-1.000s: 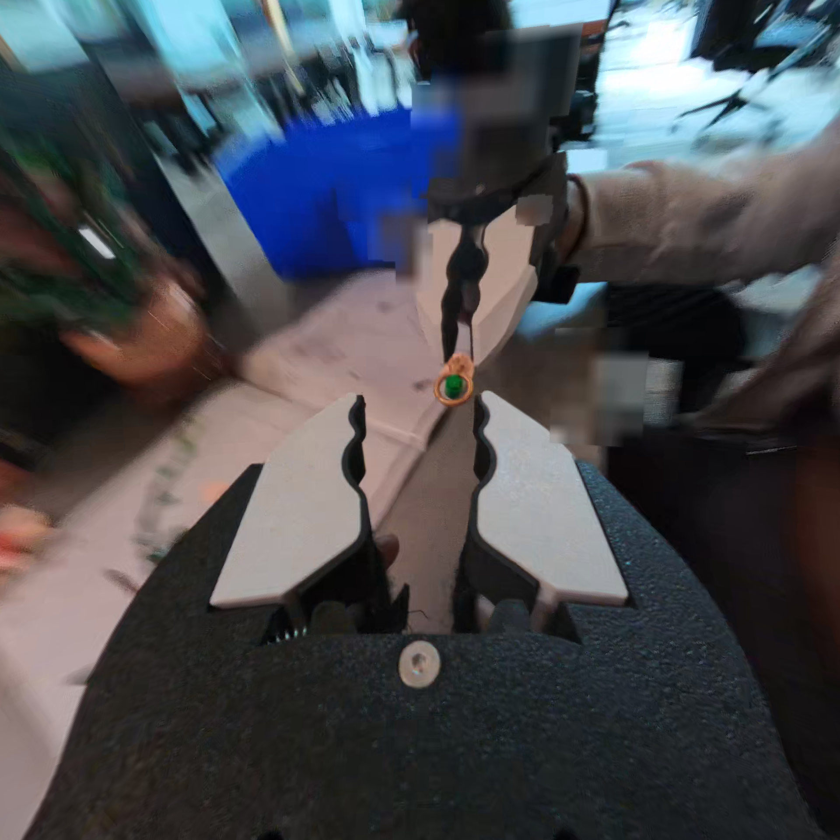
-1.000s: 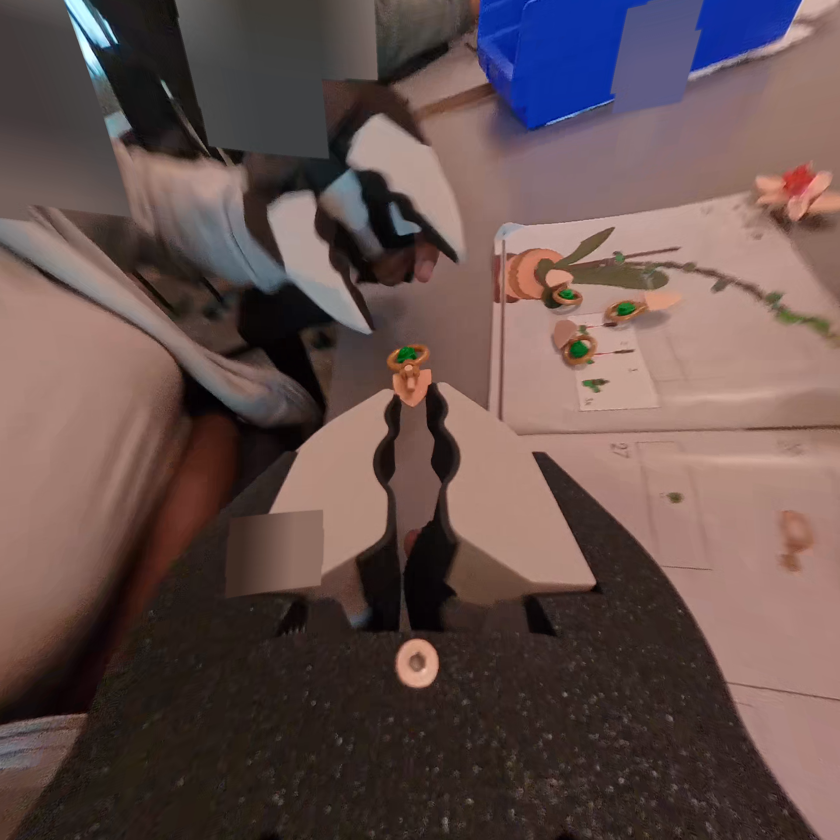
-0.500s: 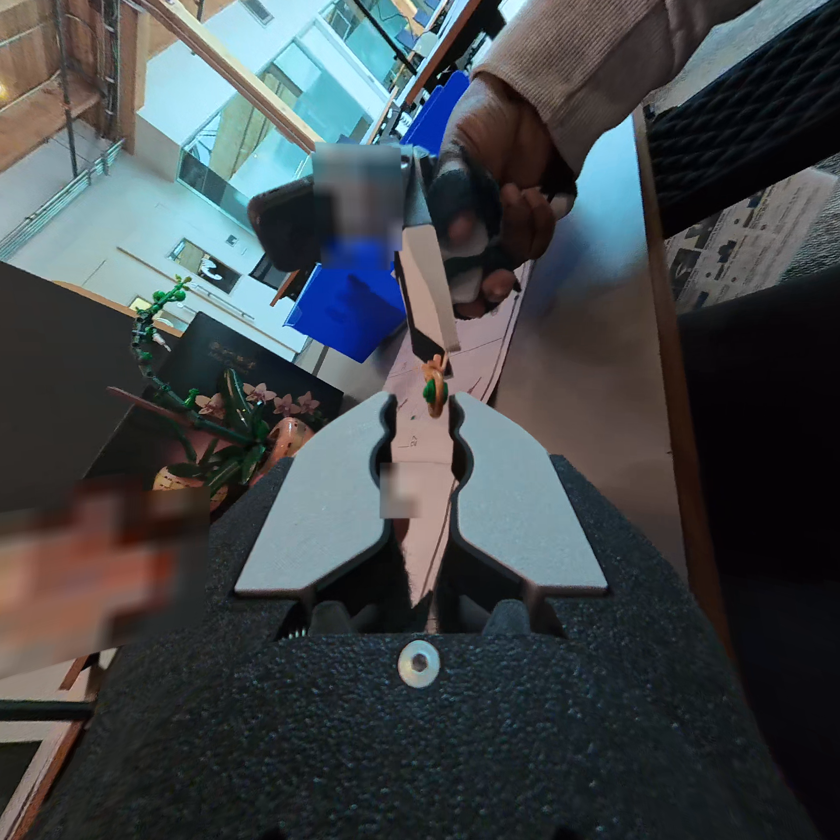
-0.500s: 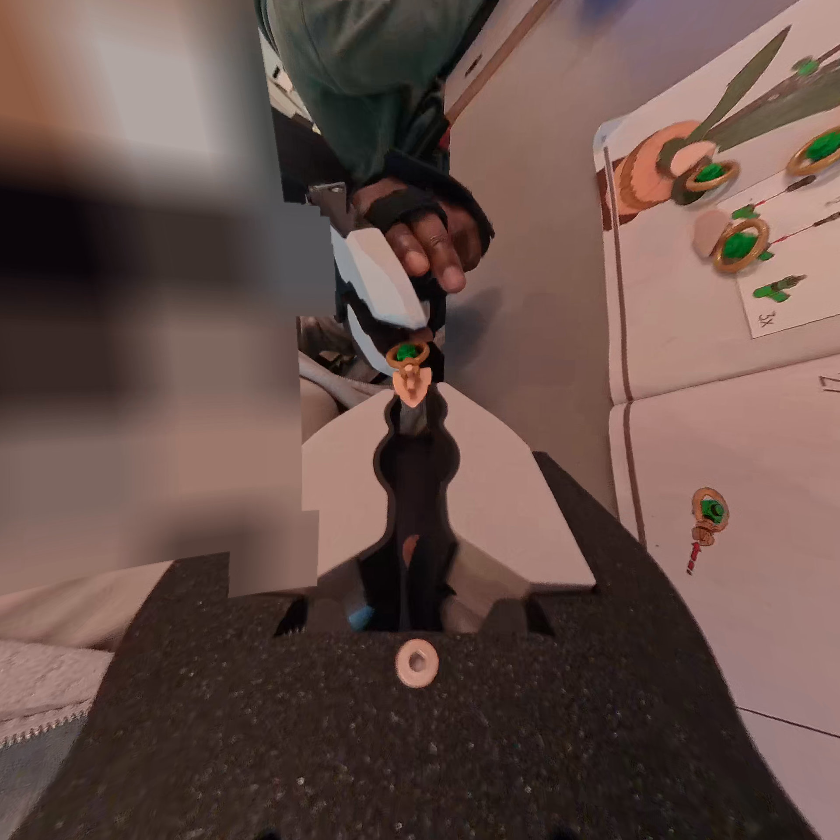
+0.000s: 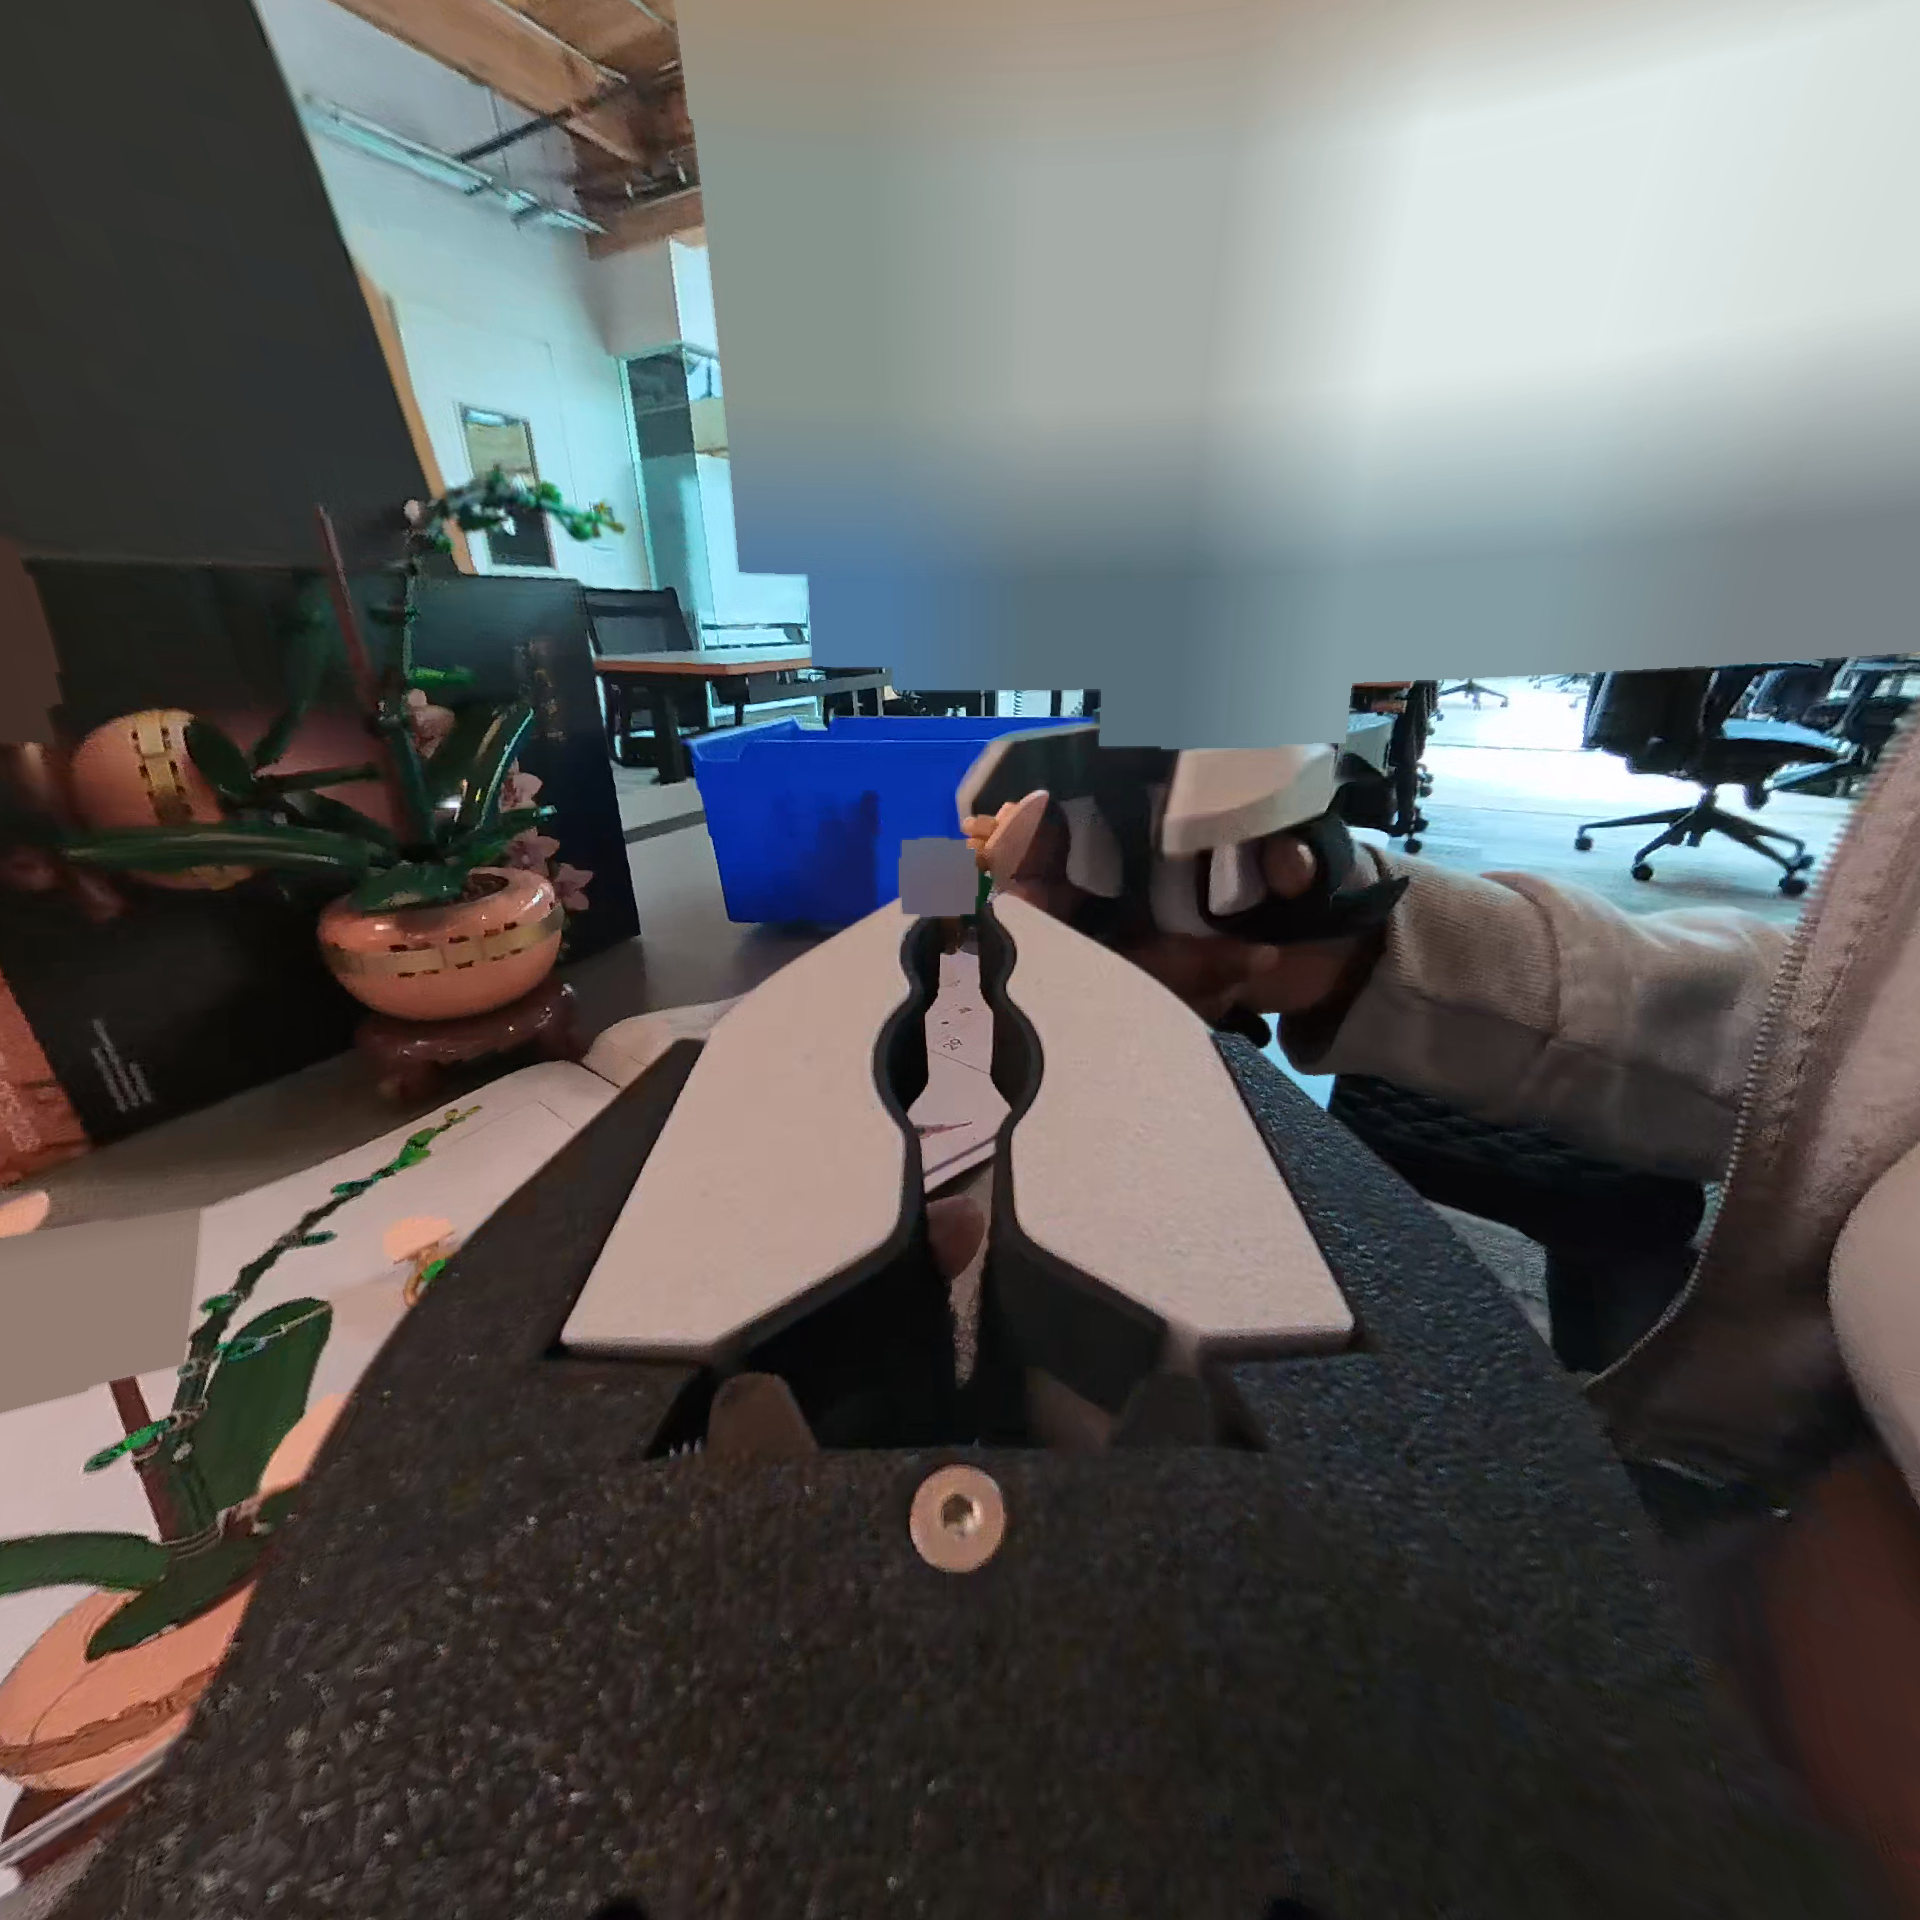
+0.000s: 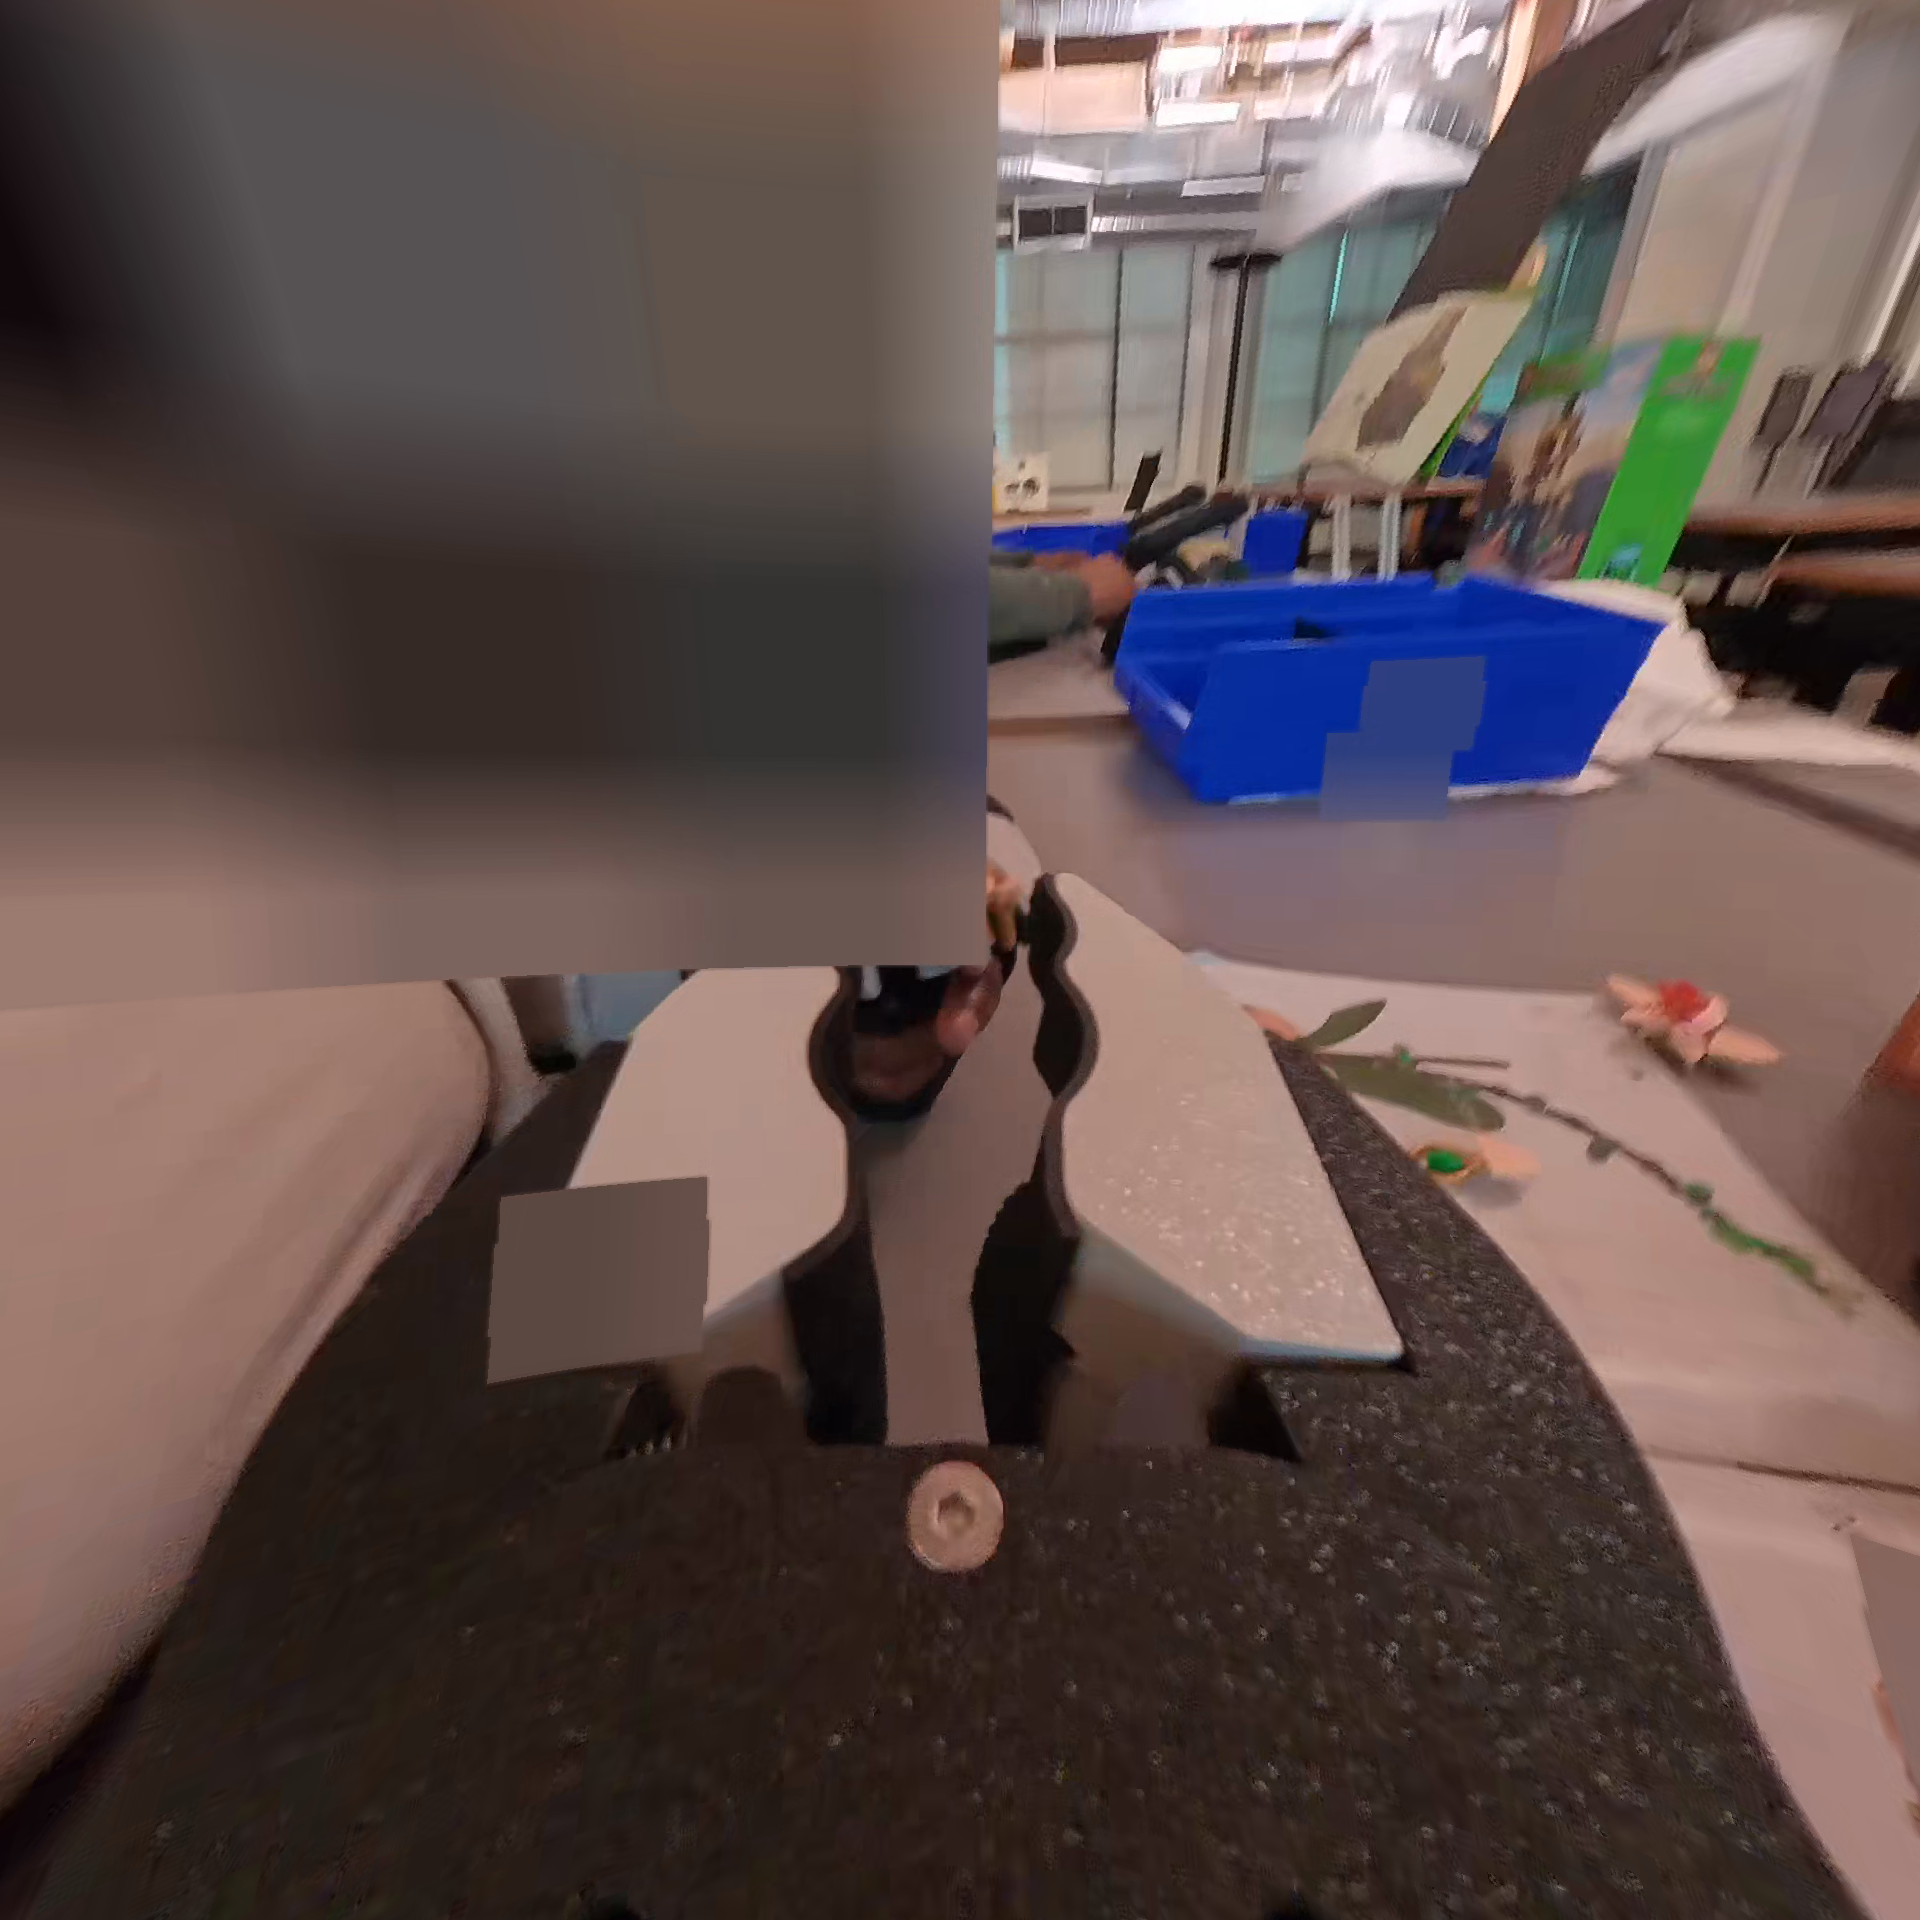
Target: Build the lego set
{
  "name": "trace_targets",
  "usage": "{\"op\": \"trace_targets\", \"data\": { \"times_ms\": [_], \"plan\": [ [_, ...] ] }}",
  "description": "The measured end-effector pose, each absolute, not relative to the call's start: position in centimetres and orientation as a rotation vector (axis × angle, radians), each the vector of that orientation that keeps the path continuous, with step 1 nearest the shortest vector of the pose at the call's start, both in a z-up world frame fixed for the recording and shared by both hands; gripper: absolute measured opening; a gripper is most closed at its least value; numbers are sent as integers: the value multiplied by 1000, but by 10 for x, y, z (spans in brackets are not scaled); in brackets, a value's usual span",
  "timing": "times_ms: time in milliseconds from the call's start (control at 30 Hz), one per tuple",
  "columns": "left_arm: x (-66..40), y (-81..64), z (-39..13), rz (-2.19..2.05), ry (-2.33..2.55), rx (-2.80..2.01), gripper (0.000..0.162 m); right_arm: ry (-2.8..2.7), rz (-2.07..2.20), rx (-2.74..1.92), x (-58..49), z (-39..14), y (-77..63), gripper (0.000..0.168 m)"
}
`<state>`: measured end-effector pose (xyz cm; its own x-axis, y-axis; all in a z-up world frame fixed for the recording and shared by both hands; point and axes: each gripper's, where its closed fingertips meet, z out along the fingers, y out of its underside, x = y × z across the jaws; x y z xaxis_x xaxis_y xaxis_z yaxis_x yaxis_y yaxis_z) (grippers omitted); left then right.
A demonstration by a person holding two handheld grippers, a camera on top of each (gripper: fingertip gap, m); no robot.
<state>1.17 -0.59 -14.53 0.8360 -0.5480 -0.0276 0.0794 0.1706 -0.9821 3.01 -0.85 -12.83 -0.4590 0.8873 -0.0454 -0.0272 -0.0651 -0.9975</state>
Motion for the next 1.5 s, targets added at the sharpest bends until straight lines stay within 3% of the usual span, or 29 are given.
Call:
{"op": "trace_targets", "data": {
  "times_ms": [500, 1267, 1367, 1500],
  "plan": [
    [28, -18, -147, -420, 609, -1289, 6, -1569, 1535, -825, 35, -131, -19, 11],
    [32, -16, -163, -405, 685, -1398, 6, -1620, 1547, -793, 43, -141, -24, 10],
    [32, -16, -157, -362, 707, -1350, 24, -1623, 1554, -767, 45, -142, -27, 10],
    [39, -17, -161, -290, 824, -1322, 33, -1621, 1601, -719, 48, -140, -33, 10]
  ]
}}
